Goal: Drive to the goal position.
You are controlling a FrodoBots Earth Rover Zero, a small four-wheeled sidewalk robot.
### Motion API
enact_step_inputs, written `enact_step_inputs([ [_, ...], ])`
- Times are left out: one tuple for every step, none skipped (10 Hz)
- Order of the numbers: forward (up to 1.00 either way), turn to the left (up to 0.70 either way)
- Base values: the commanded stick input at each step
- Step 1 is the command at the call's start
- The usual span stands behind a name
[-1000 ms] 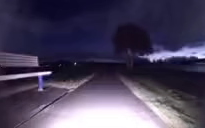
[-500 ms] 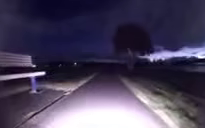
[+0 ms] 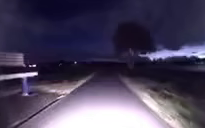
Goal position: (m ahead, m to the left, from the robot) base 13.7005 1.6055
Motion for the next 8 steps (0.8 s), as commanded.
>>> enact_step_inputs([
  [0.7,0.0],
  [0.7,0.0],
  [0.7,0.0],
  [0.7,0.0],
  [0.7,0.0],
  [0.7,0.0],
  [0.7,0.0],
  [0.7,0.0],
])
